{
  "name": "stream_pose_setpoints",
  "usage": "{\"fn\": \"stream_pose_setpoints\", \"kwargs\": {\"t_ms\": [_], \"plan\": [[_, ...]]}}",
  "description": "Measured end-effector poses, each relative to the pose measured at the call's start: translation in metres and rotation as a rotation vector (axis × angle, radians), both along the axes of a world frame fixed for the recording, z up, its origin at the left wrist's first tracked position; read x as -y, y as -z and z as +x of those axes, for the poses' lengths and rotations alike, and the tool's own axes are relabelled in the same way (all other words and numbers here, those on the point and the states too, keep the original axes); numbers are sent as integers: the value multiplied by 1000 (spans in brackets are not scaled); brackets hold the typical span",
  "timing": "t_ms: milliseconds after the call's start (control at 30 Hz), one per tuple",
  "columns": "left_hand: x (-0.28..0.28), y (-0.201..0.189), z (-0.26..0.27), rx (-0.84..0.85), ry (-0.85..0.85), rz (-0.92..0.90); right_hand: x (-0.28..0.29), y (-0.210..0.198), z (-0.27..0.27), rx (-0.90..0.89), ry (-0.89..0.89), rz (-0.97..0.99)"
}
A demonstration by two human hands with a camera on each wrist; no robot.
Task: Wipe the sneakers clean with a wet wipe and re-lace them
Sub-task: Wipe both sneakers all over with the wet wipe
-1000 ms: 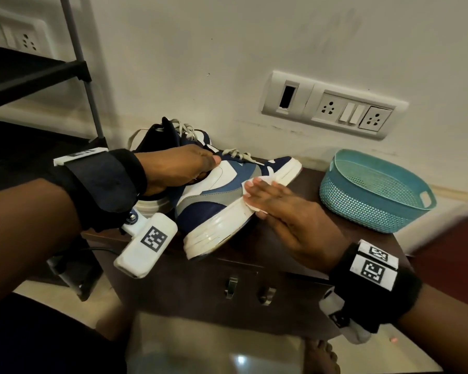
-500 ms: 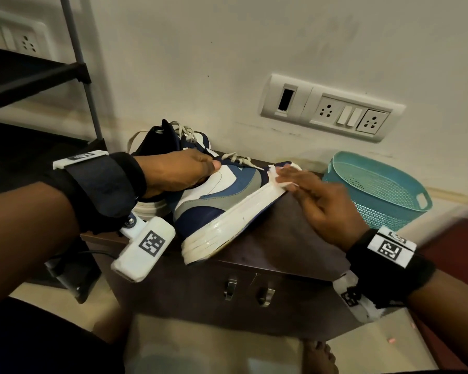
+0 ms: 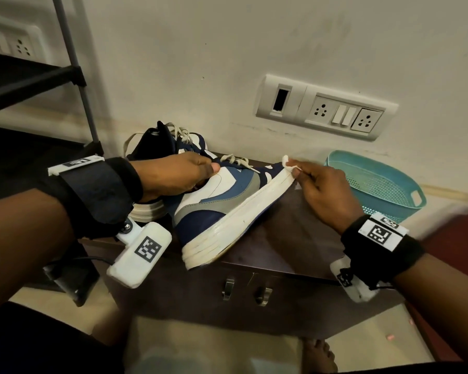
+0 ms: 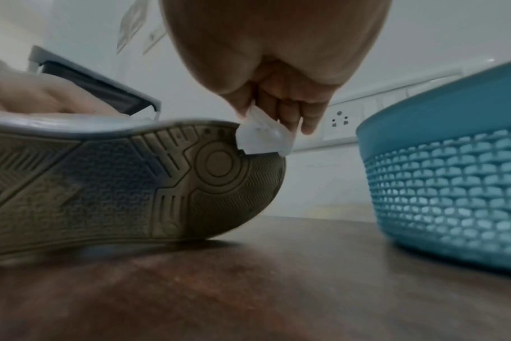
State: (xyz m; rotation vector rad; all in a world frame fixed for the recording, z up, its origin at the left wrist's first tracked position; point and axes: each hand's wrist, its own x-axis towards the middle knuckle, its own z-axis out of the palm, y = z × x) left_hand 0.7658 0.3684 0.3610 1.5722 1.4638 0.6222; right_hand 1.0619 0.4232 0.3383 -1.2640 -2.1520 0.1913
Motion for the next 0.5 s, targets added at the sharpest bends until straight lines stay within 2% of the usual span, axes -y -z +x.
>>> {"fn": "stream_pose_setpoints", "kwargs": {"t_ms": [67, 200, 267, 400, 500], "plan": [[0, -1, 2, -13, 4, 5, 6, 1, -3, 48, 33, 28], [2, -3, 0, -21, 8, -6, 32, 11, -11, 3, -226, 58], [2, -3, -1, -29, 9, -1, 25, 10, -7, -66, -167, 48], [3, -4, 2, -11, 28, 13, 2, 5, 3, -76, 98, -53], [4, -3, 3, 21, 23, 27, 10, -5, -2, -246, 150, 23]]}}
